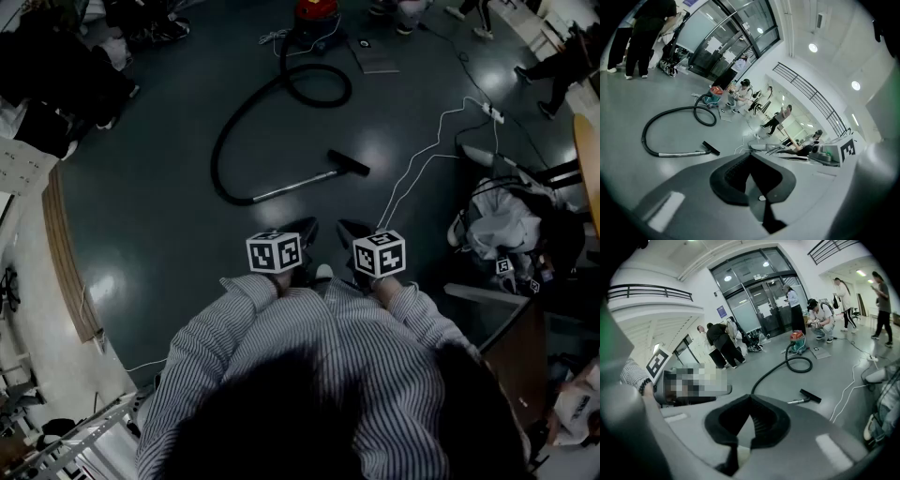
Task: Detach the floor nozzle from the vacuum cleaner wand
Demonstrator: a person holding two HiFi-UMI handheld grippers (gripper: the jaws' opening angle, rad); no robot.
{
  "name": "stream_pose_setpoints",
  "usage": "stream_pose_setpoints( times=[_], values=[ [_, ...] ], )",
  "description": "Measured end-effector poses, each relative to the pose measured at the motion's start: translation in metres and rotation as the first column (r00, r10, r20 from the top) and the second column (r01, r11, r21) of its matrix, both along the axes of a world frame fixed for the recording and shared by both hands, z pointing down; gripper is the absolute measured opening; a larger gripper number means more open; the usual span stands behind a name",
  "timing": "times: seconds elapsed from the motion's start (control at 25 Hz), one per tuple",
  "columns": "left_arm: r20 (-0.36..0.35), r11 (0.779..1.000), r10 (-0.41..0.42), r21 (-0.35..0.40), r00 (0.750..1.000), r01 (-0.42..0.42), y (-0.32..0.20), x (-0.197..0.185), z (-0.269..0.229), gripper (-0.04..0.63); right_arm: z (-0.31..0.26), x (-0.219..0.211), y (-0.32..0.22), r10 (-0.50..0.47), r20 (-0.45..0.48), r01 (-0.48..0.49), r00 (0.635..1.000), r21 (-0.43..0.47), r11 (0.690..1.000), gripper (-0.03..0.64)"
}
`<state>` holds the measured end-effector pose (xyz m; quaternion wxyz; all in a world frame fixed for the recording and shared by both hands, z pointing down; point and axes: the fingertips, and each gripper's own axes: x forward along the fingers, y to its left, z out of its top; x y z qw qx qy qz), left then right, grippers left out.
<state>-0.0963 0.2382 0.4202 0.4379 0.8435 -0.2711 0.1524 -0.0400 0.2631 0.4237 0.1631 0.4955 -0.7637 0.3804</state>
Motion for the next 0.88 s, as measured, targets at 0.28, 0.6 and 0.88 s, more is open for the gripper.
stream_pose_setpoints(
  times=[0.28,0.6,0.88],
  values=[
    [0.012,1.0,-0.006,0.0,1.0,0.006,-0.001,-0.003,0.001,-0.002,-0.001,-0.002,0.002,0.002,0.01,-0.002,1.0,-0.003,1.0,0.002],
    [0.016,1.0,-0.021,-0.015,1.0,0.022,0.006,-0.007,0.005,-0.002,0.002,-0.009,0.009,-0.029,0.01,0.029,1.0,-0.007,1.0,0.002],
    [0.025,0.999,-0.026,-0.033,0.999,0.027,0.008,-0.01,0.008,-0.002,0.001,-0.012,0.009,0.001,0.079,0.001,0.997,-0.031,1.0,0.002]
  ],
)
